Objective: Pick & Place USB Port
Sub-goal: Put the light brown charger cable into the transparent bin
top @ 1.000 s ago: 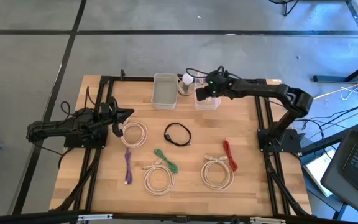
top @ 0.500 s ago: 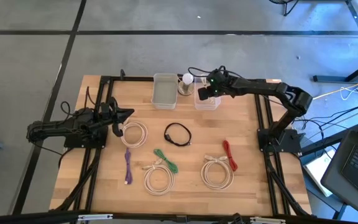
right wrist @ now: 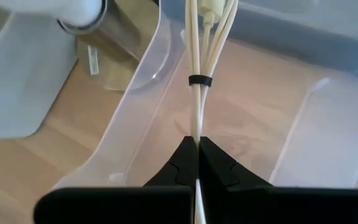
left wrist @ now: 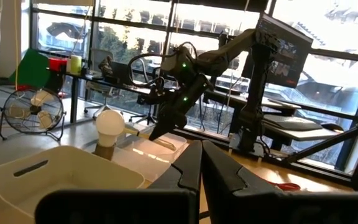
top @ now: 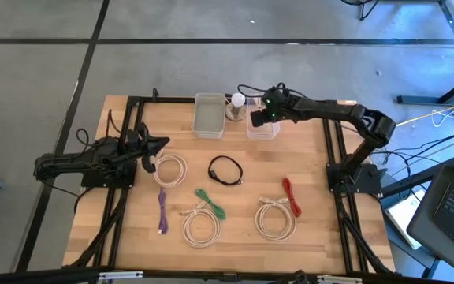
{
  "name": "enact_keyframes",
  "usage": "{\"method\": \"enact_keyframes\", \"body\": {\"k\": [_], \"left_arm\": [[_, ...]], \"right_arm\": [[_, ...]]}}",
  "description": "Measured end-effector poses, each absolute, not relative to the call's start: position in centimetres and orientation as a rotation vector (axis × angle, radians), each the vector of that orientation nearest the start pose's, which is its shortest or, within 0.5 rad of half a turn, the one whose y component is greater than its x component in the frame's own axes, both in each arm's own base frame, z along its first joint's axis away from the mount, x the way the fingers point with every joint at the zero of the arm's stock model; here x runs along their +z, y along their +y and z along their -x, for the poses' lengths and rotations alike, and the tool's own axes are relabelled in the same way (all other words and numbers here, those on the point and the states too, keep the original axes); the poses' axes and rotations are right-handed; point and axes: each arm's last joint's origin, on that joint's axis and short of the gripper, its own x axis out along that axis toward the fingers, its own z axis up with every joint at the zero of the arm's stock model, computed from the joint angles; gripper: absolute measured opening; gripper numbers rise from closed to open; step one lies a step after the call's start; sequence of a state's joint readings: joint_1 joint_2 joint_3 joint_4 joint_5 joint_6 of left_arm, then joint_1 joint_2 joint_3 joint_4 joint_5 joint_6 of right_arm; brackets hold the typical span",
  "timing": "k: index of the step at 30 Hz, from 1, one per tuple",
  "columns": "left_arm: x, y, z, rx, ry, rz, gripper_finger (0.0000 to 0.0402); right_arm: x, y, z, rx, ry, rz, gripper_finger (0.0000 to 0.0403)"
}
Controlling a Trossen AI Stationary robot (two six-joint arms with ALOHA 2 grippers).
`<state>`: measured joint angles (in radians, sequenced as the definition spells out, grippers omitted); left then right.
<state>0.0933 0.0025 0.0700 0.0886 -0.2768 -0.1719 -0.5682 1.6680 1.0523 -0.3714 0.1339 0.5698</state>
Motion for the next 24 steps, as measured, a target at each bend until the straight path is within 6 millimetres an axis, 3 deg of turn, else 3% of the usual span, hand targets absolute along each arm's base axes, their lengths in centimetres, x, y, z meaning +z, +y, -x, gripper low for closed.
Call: {"method": "enact_keyframes", "body": {"k": [6,11,20,24], "left_arm": [[19.7,1.6,-8.9,0.355,-0.204,0.184,0.0004],[19.7,1.6,-8.9,0.355,-0.204,0.184,0.0004],[19.7,1.6,-8.9,0.348,-0.204,0.183,0.0004],[19.7,1.6,-9.0,0.347,-0.204,0.183,0.0004]], "right_arm": [[21.1,-18.5,-28.4,-0.929,0.797,-0.678,0.0],[21.1,-18.5,-28.3,-0.931,0.82,-0.678,0.0],[16.8,-19.1,-29.6,-0.886,0.942,-0.703,0.0],[15.9,-19.2,-29.8,-0.886,0.959,-0.701,0.0]]}}
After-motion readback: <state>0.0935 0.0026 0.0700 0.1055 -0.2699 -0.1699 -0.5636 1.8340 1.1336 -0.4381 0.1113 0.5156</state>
